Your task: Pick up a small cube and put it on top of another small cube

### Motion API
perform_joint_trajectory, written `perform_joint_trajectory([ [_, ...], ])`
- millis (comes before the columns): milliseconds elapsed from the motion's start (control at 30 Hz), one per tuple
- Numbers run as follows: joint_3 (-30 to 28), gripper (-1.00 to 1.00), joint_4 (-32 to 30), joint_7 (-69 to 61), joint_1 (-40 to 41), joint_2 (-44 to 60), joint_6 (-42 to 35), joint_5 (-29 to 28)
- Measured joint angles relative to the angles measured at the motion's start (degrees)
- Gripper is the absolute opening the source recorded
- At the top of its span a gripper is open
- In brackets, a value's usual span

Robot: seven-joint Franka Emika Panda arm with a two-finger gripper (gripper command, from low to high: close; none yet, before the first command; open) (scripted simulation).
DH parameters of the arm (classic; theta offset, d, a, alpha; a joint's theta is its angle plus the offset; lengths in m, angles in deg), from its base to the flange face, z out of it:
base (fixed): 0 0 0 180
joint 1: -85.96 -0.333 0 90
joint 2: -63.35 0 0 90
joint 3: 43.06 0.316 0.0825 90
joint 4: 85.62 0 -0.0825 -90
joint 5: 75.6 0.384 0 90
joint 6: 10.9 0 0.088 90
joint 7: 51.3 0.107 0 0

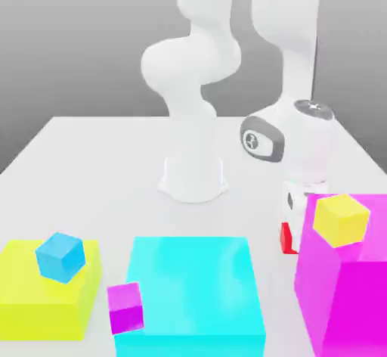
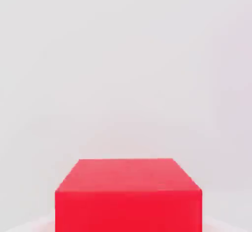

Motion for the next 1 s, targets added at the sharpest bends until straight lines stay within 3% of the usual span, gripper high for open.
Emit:
perform_joint_trajectory([
  [200, 2.81, -1.0, -2.26, -4.06, 1.15, -12.15, -9.88, 5.74],
  [333, 2.85, -1.0, 0.18, -9.99, 0.82, -10.86, -11.43, -1.41],
  [400, 4.45, -1.0, 3.51, -6.02, -0.4, -11.36, -11.12, -2.72],
  [533, 5.71, -1.0, 10.94, -17.77, -7.25, -13.31, -9.9, -6.52],
  [733, 2.55, -1.0, 24.09, -28.57, -2.77, -13.39, -19.28, -5.74],
  [1000, -4.49, -1.0, 39.11, -37.99, 9.21, -11.06, -38.52, -2.34],
])
